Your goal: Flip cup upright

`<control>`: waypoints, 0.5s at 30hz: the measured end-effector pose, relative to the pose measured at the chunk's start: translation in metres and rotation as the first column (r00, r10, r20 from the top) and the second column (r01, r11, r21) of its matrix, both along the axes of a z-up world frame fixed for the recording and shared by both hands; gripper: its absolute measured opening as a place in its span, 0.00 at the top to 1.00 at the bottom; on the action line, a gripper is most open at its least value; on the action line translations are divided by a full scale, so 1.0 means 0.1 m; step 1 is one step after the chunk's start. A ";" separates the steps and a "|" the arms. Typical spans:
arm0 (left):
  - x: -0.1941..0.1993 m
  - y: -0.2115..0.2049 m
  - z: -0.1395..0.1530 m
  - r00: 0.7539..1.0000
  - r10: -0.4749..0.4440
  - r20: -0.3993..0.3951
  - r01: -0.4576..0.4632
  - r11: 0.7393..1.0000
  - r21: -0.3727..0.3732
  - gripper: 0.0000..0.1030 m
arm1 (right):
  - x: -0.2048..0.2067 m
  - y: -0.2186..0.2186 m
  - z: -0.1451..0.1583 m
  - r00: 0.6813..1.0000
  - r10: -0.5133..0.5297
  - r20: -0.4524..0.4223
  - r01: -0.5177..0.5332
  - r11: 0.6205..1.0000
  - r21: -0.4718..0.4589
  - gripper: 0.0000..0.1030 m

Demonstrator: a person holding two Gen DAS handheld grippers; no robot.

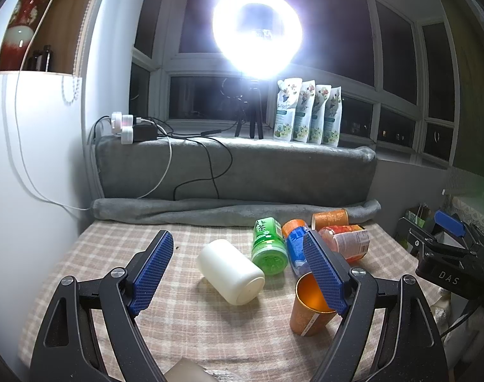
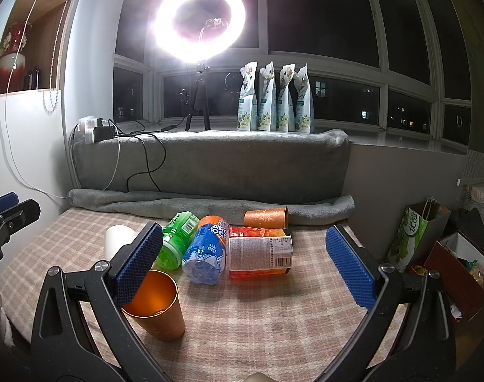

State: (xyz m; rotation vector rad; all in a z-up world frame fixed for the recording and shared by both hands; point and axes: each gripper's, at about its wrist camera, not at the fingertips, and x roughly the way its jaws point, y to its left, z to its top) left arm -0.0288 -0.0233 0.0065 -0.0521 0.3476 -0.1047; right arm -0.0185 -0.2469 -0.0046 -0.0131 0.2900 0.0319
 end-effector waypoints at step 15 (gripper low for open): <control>-0.01 -0.01 0.00 1.000 -0.003 0.001 0.003 1.000 0.000 0.19 | 0.00 0.00 0.00 1.000 -0.001 0.000 0.001 1.000 0.000 0.00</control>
